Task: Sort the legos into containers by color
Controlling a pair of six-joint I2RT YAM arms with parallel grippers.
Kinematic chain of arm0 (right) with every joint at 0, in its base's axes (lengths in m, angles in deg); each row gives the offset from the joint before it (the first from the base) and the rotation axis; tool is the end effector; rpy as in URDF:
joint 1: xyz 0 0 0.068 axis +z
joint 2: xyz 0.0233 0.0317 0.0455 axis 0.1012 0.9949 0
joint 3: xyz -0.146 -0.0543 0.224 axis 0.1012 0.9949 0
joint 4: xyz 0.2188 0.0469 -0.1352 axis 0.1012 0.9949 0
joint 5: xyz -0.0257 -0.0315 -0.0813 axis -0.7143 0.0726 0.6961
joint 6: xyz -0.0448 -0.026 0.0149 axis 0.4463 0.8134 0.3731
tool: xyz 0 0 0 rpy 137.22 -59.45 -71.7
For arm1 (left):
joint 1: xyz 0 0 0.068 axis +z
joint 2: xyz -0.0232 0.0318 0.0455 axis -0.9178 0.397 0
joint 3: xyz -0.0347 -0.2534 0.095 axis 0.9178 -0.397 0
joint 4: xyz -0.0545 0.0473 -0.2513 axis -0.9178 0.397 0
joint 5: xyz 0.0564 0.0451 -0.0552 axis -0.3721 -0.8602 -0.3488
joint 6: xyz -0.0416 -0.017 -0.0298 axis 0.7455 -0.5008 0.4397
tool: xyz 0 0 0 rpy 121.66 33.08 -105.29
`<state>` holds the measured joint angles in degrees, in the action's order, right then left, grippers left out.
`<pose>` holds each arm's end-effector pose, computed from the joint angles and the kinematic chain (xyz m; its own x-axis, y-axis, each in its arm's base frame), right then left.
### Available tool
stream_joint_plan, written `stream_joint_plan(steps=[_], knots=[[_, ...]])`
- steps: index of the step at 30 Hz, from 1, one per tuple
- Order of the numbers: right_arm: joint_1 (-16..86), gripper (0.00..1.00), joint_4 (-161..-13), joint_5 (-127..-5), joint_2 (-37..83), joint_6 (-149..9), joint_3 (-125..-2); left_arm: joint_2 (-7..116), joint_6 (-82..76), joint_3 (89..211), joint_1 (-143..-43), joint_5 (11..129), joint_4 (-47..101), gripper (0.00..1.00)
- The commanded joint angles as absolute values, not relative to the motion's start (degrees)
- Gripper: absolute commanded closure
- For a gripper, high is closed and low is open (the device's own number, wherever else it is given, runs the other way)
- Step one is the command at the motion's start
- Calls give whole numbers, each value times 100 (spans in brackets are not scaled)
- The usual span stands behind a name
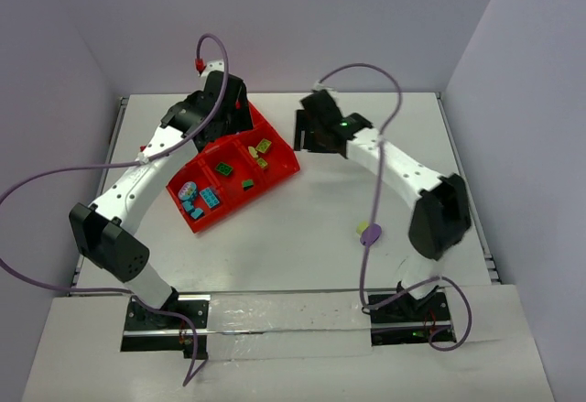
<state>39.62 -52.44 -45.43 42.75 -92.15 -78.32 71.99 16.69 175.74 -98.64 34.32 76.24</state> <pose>0.3340 0.2139 0.3085 -0.7221 0.0829 -0.6868 -0.0690 0.9792 0.1906 0.3067 -0.1723 0.3873 -0.5776 -0.1807 -0.7961 -0.1434 0.9825 -0.1190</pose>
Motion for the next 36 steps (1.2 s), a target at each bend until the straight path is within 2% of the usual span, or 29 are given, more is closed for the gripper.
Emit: stream_joint_plan(steps=[1,6,14,23,29,36], knots=[[3318,26,-5225,-4165,2696,-9451,-6268,6975,1581,17548,-9834,3714,7263,15],[2929,17,-4514,-3805,1168,-9997,-4373,6955,1607,17478,-9834,3857,7237,15],[2872,4,-4092,-4282,-414,-11151,-2716,6789,1752,17145,-9851,4227,7108,15],[2848,2,-4799,-4822,37,-11576,-2496,6874,1732,17210,-9887,4268,7132,16],[2898,2,-5622,-5025,890,-11257,-2309,6874,1700,17135,-9895,4170,7183,16],[3714,2,-6009,-5001,1736,-10729,-3031,6851,1731,17052,-9893,4147,7113,16]])
